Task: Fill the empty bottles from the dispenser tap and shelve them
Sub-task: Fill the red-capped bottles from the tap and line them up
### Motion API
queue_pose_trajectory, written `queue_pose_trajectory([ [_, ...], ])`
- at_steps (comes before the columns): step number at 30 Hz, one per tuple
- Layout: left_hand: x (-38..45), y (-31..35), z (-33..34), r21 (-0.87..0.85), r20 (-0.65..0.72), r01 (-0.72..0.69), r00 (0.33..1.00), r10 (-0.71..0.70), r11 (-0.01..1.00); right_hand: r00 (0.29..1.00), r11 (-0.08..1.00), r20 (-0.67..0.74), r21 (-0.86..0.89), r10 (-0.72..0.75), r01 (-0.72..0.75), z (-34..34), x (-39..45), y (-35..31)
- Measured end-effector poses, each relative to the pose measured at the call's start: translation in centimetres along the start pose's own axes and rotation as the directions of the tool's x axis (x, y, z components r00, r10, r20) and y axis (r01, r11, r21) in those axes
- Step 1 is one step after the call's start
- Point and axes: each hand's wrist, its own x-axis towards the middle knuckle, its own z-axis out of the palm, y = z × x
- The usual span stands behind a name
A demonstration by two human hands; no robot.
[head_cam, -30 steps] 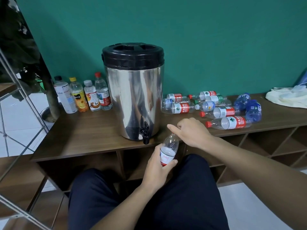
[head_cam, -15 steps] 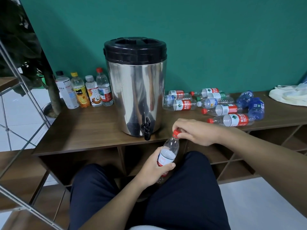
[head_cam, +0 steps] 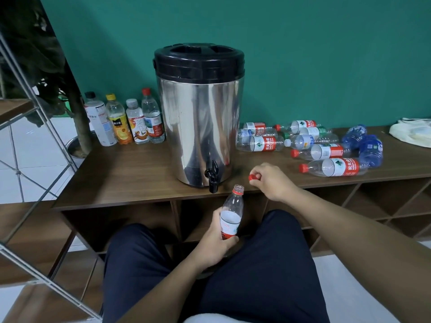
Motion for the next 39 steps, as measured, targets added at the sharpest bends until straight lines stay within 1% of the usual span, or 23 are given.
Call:
queue_pose_trajectory([
  [3,-0.3,-1.0,0.0,-0.035,-0.022,0.058,0.998,-0.059,0.998,0.998,0.997,-0.027,-0.046,0.057,-0.059,1.4,0.5,0.6],
  [8,-0.1,-2.2,-0.5,0.02,-0.064,0.1,0.993,-0.098,0.995,0.991,0.994,-0.088,0.023,0.105,-0.103,1.9,0.2,0.7],
  [11,0.0,-2.8,-0.6,0.018,-0.11,0.109,0.988,-0.106,0.994,0.977,0.997,-0.205,0.063,0.058,-0.046,0.9,-0.3,-0.8],
  [12,-0.1,-2.9,-0.6,0.009,-0.126,0.113,0.986,-0.111,0.994,0.967,0.994,-0.251,0.105,0.035,-0.009,0.4,-0.6,-1.8],
  [14,-0.2,-3.1,-0.8,-0.018,-0.146,0.13,0.981,-0.132,0.991,0.957,0.964,-0.289,0.257,0.006,0.072,-0.8,-1.2,-4.7],
  [16,-0.3,-3.4,-1.0,-0.047,-0.15,0.141,0.978,-0.147,0.989,0.958,0.897,-0.286,0.418,-0.019,0.143,-2.0,-2.0,-8.0],
  [18,-0.6,-3.9,-1.3,-0.071,-0.154,0.145,0.976,-0.154,0.987,0.959,0.829,-0.274,0.518,-0.073,0.211,-2.8,-2.8,-10.9],
  [20,-0.9,-4.2,-1.5,-0.093,-0.158,0.146,0.974,-0.16,0.985,0.955,0.813,-0.27,0.525,-0.122,0.252,-2.8,-3.1,-12.8],
  [22,-1.1,-4.5,-1.7,-0.104,-0.171,0.139,0.973,-0.155,0.985,0.957,0.842,-0.257,0.479,-0.136,0.248,-2.5,-2.9,-13.8],
  [24,-1.0,-4.5,-2.1,-0.116,-0.193,0.123,0.971,-0.143,0.986,0.958,0.865,-0.254,0.442,-0.13,0.235,-2.2,-2.5,-14.0],
  [30,-1.2,-4.1,-2.8,-0.13,-0.212,0.078,0.972,-0.104,0.989,0.968,0.874,-0.226,0.441,-0.111,0.203,-2.1,-2.4,-13.5],
  [36,-1.3,-3.8,-2.8,-0.136,-0.221,0.051,0.972,-0.08,0.989,0.977,0.847,-0.196,0.503,-0.083,0.173,-2.1,-2.6,-13.2],
  [39,-1.4,-3.8,-2.6,-0.127,-0.223,0.041,0.972,-0.068,0.991,0.986,0.799,-0.164,0.591,-0.018,0.112,-1.6,-2.5,-12.7],
])
